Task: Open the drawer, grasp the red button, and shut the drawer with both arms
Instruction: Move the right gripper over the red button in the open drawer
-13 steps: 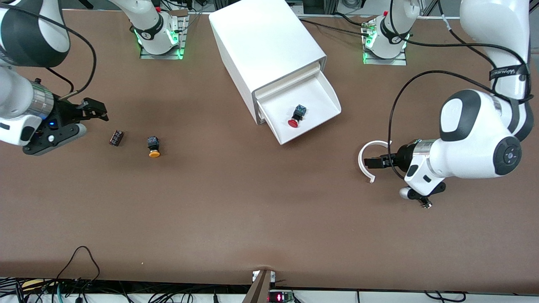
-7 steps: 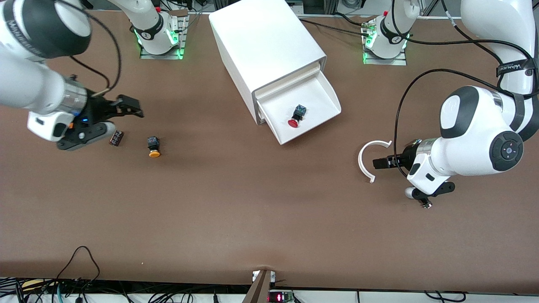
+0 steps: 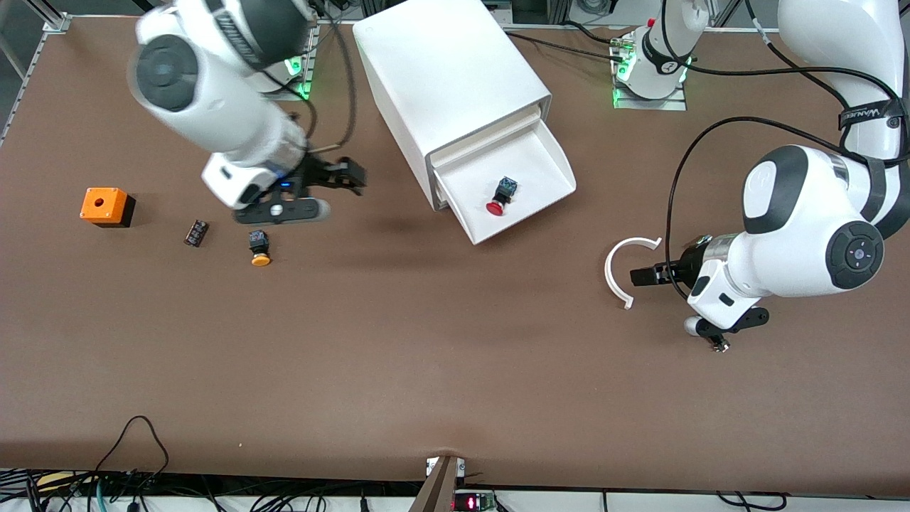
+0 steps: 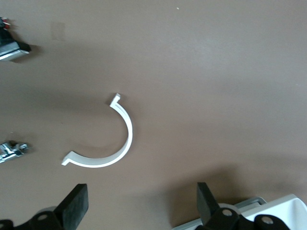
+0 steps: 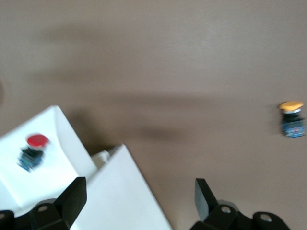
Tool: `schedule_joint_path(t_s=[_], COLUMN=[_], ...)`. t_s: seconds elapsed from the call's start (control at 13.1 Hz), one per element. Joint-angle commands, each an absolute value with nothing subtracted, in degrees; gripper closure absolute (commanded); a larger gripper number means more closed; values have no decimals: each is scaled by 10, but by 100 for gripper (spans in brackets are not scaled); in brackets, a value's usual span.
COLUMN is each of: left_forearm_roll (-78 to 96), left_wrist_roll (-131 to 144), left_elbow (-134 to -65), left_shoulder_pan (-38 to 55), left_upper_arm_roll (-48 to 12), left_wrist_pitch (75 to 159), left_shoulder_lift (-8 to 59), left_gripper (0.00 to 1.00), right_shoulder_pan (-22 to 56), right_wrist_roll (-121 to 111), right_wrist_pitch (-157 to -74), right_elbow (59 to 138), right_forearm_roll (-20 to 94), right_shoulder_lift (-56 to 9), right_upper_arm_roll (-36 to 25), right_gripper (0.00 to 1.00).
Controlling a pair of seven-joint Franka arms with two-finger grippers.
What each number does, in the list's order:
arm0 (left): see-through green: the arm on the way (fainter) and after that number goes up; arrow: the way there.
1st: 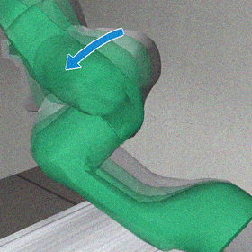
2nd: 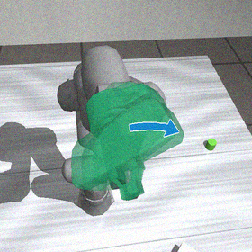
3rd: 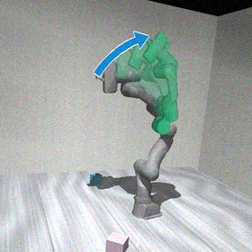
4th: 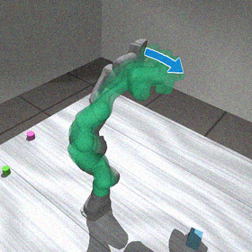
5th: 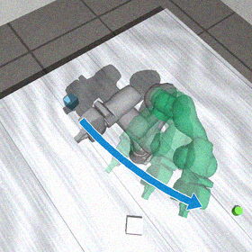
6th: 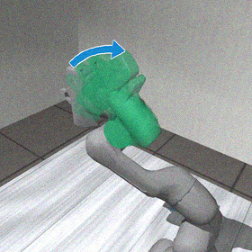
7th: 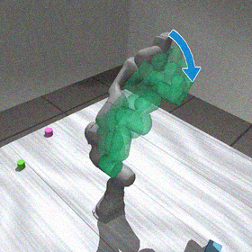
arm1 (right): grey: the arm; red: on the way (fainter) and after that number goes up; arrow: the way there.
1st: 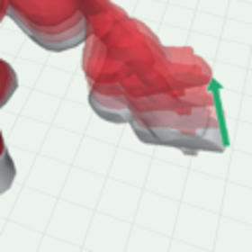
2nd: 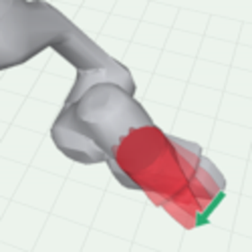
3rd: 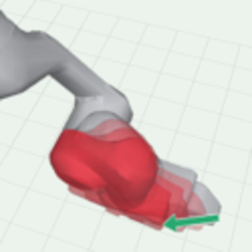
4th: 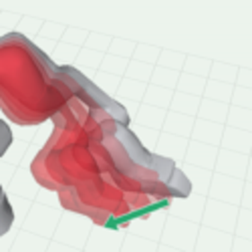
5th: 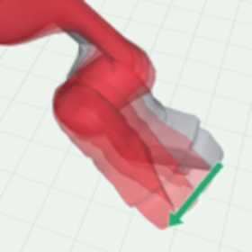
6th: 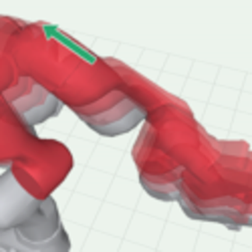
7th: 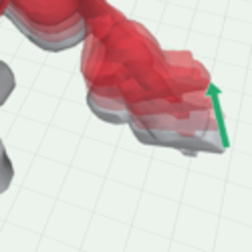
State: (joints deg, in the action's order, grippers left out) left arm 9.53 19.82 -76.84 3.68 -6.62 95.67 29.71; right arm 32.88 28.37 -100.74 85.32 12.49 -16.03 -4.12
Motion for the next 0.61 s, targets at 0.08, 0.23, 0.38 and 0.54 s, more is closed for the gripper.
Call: schedule_joint_path(t_s=[0.08, 0.23, 0.38, 0.54], left_forearm_roll=[73, 73, 72, 61], left_wrist_roll=[206, 206, 204, 204], left_elbow=[-776, -776, -776, -776], left_shoulder_pan=[38, 38, 38, 39], left_upper_arm_roll=[-68, -68, -68, -69], left_wrist_pitch=[960, 959, 960, 960], left_shoulder_lift=[286, 286, 286, 286], left_gripper=[1, 1, 1, 1], right_shoulder_pan=[402, 438, 475, 511], right_wrist_roll=[446, 530, 619, 674], right_wrist_pitch=[-1004, -1005, -1037, -1069], right_elbow=[712, 659, 637, 636], right_forearm_roll=[127, 125, 121, 88], right_shoulder_lift=[-264, -308, -339, -368], right_upper_arm_roll=[-48, -49, -51, -51], right_gripper=[0, 0, 0, 0])
